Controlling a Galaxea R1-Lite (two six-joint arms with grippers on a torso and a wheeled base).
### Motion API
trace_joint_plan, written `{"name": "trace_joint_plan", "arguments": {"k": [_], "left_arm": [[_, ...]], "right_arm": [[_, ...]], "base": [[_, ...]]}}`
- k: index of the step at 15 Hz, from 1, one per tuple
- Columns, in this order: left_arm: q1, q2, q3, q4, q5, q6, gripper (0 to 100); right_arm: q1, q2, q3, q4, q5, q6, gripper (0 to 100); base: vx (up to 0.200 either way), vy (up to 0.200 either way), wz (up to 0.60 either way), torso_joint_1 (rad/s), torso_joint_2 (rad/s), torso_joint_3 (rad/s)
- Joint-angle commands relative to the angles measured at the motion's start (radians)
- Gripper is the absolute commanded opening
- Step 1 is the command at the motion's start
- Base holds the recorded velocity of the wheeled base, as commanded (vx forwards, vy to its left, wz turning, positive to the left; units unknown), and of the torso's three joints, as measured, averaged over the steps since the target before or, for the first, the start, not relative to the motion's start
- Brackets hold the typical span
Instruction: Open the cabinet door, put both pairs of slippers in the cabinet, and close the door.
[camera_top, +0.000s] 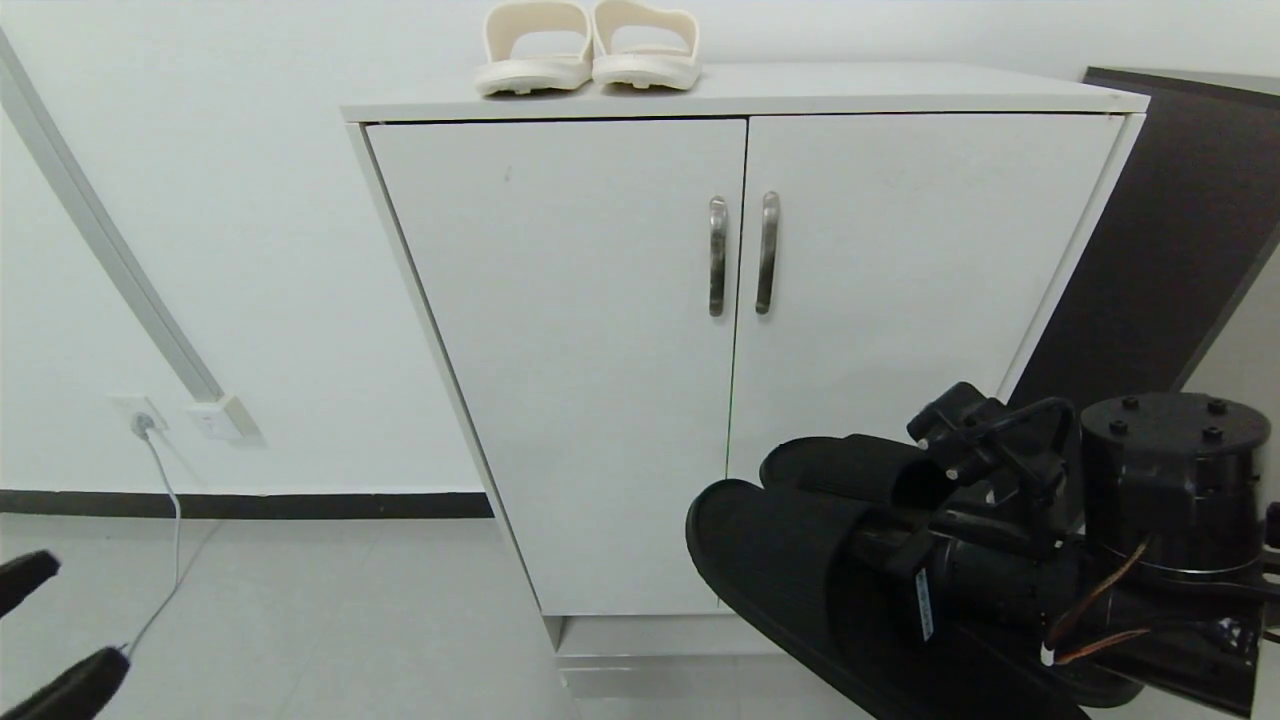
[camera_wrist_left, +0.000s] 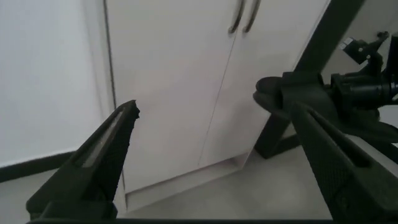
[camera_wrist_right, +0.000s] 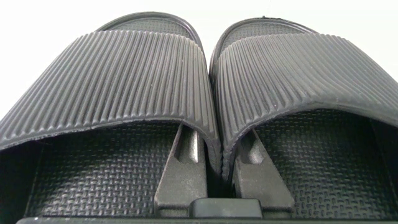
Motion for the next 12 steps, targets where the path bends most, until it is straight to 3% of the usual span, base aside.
{"name": "trace_joint_plan", "arguments": {"k": [1,3,4,5,6,9,12], "left_arm": [[-0.005,0.273,-0.033,-0.170,-0.081,-0.001,100],[-0.077,0.406,-0.087,-0.254,-0.075,-0.001,100],[-0.077,0.406,-0.087,-0.254,-0.075,-0.001,100],[-0.178,0.481,-0.148,-0.274,-0.070,-0.002,100],[-0.213,0.500,-0.170,-0.276,-0.070,-0.002,100],[-0.374,0.631,-0.303,-0.276,0.025,-0.005,100],[-0.502,0.766,-0.433,-0.285,0.102,-0.011,100]], "right_arm": [[0.001,-0.002,0.000,-0.001,0.000,0.000,0],[0.001,0.003,0.000,-0.001,0.000,0.000,0],[0.001,0.003,0.000,-0.001,0.000,0.000,0],[0.001,0.003,0.000,-0.001,0.000,0.000,0],[0.001,0.003,0.000,-0.001,0.000,0.000,0],[-0.016,0.009,-0.005,-0.001,-0.003,0.001,0],[-0.033,0.009,-0.009,-0.001,-0.003,0.003,0]], "base": [[0.000,0.000,0.00,0.000,0.00,0.000],[0.000,0.000,0.00,0.000,0.00,0.000],[0.000,0.000,0.00,0.000,0.00,0.000],[0.000,0.000,0.00,0.000,0.00,0.000],[0.000,0.000,0.00,0.000,0.00,0.000],[0.000,0.000,0.00,0.000,0.00,0.000],[0.000,0.000,0.00,0.000,0.00,0.000]]}}
